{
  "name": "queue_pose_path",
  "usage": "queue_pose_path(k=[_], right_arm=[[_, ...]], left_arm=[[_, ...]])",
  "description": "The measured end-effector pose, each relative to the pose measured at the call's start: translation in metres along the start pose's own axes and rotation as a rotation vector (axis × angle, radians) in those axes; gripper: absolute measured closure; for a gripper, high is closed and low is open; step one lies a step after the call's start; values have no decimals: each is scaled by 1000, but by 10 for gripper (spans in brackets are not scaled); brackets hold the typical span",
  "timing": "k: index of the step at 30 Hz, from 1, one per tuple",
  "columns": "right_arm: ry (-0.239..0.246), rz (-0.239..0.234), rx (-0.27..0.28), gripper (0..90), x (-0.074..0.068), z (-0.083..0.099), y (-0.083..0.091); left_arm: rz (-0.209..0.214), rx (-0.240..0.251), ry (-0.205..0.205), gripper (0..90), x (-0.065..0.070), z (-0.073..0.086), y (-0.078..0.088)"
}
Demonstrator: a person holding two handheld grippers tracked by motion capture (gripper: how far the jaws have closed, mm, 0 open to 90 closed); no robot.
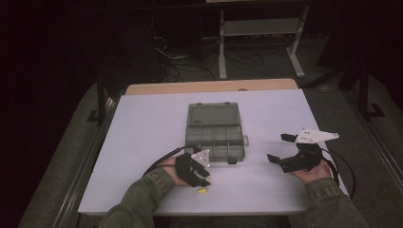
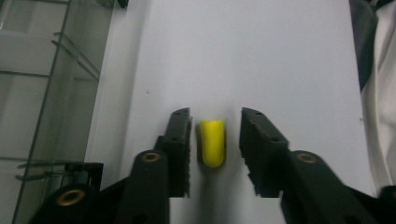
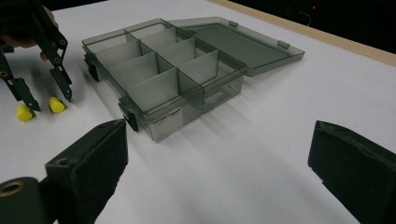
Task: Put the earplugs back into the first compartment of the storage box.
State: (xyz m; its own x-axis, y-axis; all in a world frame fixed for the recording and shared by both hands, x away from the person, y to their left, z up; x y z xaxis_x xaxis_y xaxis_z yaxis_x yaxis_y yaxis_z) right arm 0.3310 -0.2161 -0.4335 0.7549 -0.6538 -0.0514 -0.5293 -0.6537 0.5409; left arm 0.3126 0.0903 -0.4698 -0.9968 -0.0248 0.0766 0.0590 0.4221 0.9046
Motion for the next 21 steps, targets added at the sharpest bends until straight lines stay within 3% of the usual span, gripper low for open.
queue_pose_path(k=[2, 9, 15, 21], right_arm=[[4, -1, -1, 42, 0, 0, 0], [3, -1, 2, 42, 0, 0, 0], [6, -4, -1, 48, 0, 0, 0], [5, -5, -2, 47, -1, 0, 0]], left_arm=[[3, 3, -3, 741, 0, 0, 0], [11, -5, 14, 802, 0, -3, 2], [2, 33, 8, 804, -1, -11, 22], [-32, 71, 0, 803, -8, -19, 46]])
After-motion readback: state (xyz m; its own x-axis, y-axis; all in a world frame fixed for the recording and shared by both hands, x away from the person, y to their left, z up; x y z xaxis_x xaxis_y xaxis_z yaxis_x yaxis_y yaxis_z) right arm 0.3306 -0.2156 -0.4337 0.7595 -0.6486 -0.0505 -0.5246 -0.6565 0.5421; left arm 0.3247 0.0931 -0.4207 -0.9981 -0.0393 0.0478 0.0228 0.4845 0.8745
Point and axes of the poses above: each handheld gripper's, and its own axes: y roughly backward along the jaws, z roughly out of its underside, x roughly to its right, the point moved 5 cm from there along -y, roughly forward along the jaws, and after that the axes turned 5 degrees about -x, right-handed, at the moved point
